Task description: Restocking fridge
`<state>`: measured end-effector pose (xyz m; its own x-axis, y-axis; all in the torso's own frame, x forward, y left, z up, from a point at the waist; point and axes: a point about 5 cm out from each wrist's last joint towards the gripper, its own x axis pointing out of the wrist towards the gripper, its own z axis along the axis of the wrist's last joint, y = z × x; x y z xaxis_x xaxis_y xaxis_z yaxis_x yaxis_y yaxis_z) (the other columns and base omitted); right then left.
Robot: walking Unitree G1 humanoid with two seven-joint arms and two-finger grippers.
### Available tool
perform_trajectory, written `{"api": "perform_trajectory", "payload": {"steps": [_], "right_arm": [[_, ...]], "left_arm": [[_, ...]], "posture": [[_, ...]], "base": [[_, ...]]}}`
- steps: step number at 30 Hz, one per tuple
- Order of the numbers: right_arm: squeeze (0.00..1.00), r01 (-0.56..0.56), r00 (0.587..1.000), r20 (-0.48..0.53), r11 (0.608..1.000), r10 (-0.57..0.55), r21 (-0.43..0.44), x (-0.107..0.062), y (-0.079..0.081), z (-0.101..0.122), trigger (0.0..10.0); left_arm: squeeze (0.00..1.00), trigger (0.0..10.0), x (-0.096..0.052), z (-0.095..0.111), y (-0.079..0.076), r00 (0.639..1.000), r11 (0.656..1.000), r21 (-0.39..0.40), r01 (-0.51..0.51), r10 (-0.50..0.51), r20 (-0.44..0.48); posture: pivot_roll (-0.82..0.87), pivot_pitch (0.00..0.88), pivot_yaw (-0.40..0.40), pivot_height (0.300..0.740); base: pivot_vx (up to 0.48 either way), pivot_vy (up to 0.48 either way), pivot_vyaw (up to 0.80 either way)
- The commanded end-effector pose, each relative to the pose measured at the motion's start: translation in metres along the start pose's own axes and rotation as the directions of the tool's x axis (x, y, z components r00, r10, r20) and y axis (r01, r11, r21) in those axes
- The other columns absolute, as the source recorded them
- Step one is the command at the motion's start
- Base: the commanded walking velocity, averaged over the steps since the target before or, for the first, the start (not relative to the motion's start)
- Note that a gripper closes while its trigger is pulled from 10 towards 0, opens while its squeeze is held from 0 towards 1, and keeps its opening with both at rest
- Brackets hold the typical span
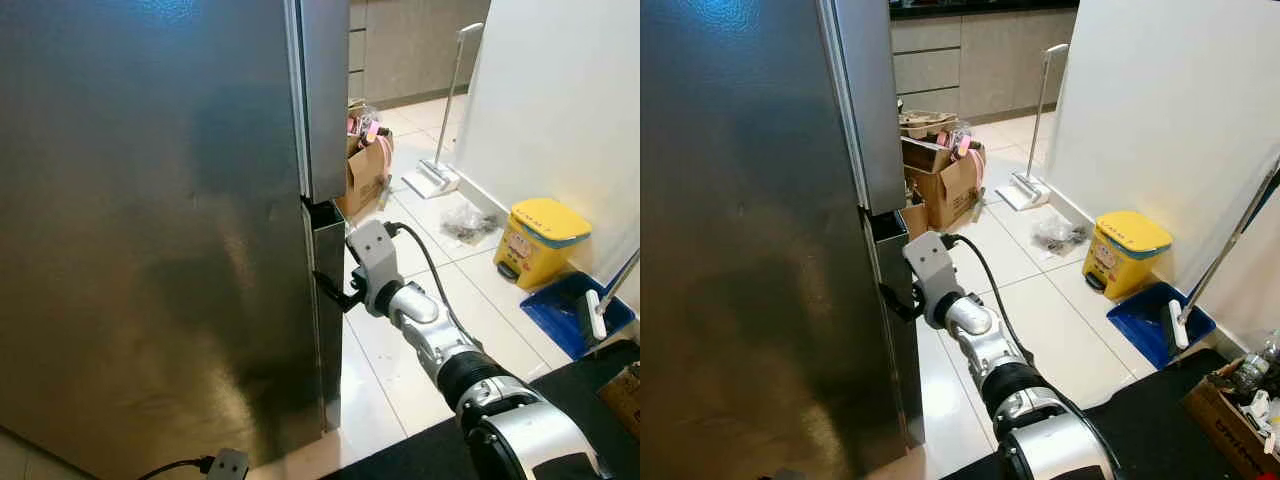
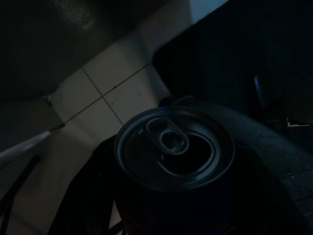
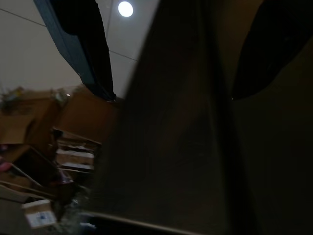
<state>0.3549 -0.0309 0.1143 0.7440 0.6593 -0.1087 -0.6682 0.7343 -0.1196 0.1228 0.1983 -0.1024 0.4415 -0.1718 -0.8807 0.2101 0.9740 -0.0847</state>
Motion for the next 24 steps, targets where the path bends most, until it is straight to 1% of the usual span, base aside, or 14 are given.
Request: {"api": "perform_trajectory", "payload": {"steps": [1, 2, 4, 5, 10, 12, 13, 14, 15, 18, 24], "right_arm": [[0.0, -0.022, 1.0, -0.019, 1.0, 0.022, -0.001, 0.002, 0.003, 0.0, 10.0], [0.0, -0.033, 0.999, -0.028, 0.999, 0.032, -0.008, 0.004, 0.007, 0.0, 10.0], [0.0, -0.022, 0.999, -0.036, 1.0, 0.022, -0.014, 0.005, 0.007, 0.0, 10.0], [0.0, 0.016, 0.998, -0.057, 0.999, -0.017, -0.027, 0.006, 0.005, -0.001, 10.0], [0.0, 0.063, 0.996, -0.066, 0.997, -0.066, -0.05, 0.006, 0.002, -0.001, 10.0], [0.0, 0.123, 0.989, -0.078, 0.99, -0.129, -0.075, 0.005, -0.004, -0.001, 10.0], [0.0, 0.123, 0.989, -0.078, 0.99, -0.129, -0.075, 0.005, -0.004, -0.001, 10.0], [0.0, 0.188, 0.977, -0.082, 0.978, -0.195, -0.086, 0.004, -0.012, 0.0, 10.0], [0.0, 0.188, 0.977, -0.082, 0.978, -0.195, -0.086, 0.004, -0.012, 0.0, 10.0], [0.0, 0.243, 0.965, -0.078, 0.965, -0.251, -0.095, 0.002, -0.02, 0.002, 10.0], [0.0, 0.277, 0.956, -0.069, 0.956, -0.285, -0.099, 0.0, -0.027, 0.004, 10.0]], "left_arm": [[0.0, 10.0, 0.004, -0.004, -0.018, 0.998, 0.998, -0.018, 0.062, -0.062, 0.001], [0.0, 10.0, 0.004, -0.003, -0.018, 0.998, 0.998, -0.02, 0.064, -0.064, 0.004], [0.0, 10.0, 0.004, -0.003, -0.018, 0.998, 0.998, -0.022, 0.065, -0.065, 0.005], [0.0, 10.0, 0.004, -0.004, -0.019, 0.998, 0.998, -0.024, 0.066, -0.066, 0.006], [0.0, 10.0, 0.003, -0.005, -0.019, 0.998, 0.997, -0.025, 0.069, -0.068, 0.003], [0.0, 10.0, 0.003, -0.007, -0.021, 0.997, 0.997, -0.027, 0.072, -0.072, 0.002], [0.0, 10.0, 0.003, -0.007, -0.021, 0.997, 0.997, -0.027, 0.072, -0.072, 0.002], [0.0, 10.0, 0.003, -0.008, -0.022, 0.997, 0.997, -0.028, 0.076, -0.076, 0.001], [0.0, 10.0, 0.003, -0.008, -0.022, 0.997, 0.997, -0.028, 0.076, -0.076, 0.001], [0.0, 10.0, 0.003, -0.008, -0.024, 0.997, 0.996, -0.028, 0.081, -0.081, 0.001], [0.0, 10.0, 0.004, -0.008, -0.025, 0.996, 0.996, -0.024, 0.086, -0.086, 0.004]], "posture": [[0.05, 0.0, -0.037, 0.74], [0.05, 0.0, -0.041, 0.74], [0.06, 0.0, -0.044, 0.74], [0.05, 0.0, -0.045, 0.74], [0.05, 0.0, -0.047, 0.74], [0.05, 0.0, -0.05, 0.74], [0.05, 0.0, -0.05, 0.74], [0.05, 0.0, -0.05, 0.74], [0.05, 0.0, -0.05, 0.74], [0.04, 0.0, -0.05, 0.74], [0.04, 0.0, -0.052, 0.74]], "base": [[0.0, 0.0, 0.0], [0.0, 0.0, 0.0], [0.0, 0.0, 0.0], [0.0, 0.0, 0.0], [0.0, 0.0, 0.0], [0.0, 0.0, 0.0], [0.0, 0.0, 0.0], [0.0, 0.0, 0.0], [0.0, 0.0, 0.0], [0.0, 0.0, 0.0], [0.0, 0.0, 0.0]]}}
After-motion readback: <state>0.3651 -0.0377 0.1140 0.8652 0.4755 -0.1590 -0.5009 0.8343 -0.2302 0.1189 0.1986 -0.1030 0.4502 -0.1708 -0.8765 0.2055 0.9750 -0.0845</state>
